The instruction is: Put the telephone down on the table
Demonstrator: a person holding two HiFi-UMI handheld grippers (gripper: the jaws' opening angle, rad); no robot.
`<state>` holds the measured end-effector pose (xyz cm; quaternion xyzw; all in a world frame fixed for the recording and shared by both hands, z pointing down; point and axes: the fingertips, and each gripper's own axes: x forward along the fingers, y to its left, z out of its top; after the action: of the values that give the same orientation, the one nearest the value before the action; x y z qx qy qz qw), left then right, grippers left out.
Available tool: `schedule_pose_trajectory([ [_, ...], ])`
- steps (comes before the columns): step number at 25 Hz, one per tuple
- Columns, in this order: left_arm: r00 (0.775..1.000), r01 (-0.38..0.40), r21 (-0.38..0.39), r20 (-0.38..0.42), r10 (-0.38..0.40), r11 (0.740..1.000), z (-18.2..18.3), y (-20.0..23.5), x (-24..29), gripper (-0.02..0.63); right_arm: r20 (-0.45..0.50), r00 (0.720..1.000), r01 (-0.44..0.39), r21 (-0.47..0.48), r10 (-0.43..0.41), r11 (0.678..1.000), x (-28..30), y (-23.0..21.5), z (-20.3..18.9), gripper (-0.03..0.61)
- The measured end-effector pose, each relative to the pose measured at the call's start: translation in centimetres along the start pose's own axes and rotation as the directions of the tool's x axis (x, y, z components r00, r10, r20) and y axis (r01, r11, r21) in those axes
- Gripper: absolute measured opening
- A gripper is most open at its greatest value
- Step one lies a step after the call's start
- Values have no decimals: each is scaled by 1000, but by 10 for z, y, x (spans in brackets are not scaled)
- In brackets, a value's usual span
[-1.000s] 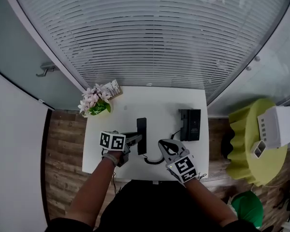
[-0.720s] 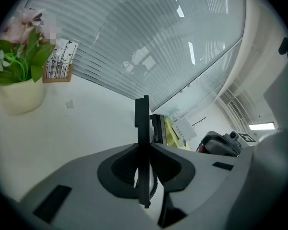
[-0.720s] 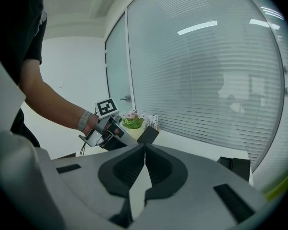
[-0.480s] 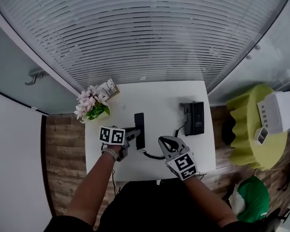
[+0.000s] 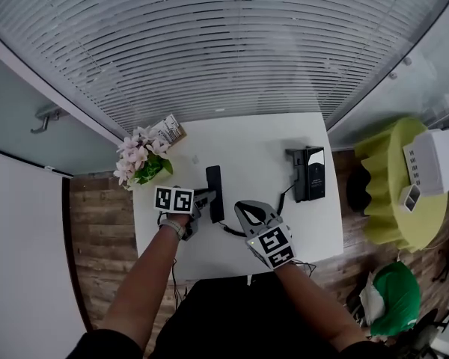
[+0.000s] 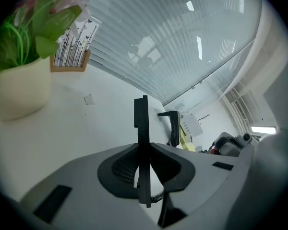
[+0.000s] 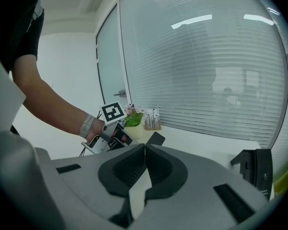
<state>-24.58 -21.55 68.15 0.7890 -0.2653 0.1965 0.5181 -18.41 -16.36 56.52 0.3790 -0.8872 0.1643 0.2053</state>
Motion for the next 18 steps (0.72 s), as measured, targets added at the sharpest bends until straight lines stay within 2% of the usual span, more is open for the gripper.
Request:
schedule_pose_trajectory([
  [11,999,-24,-74,-25,23,997,8,34,18,84,-31,1000,2,33,-1,999,12,1,-14,23],
  [14,998,-56,-57,-38,54,997,7,42,19,94,-38,999,11,40,-10,999,10,-3,-16,23],
  [18,993,-99,4,-57,99,995,6,46,21,101,-43,999,12,57,-10,998,8,-6,-16,23],
])
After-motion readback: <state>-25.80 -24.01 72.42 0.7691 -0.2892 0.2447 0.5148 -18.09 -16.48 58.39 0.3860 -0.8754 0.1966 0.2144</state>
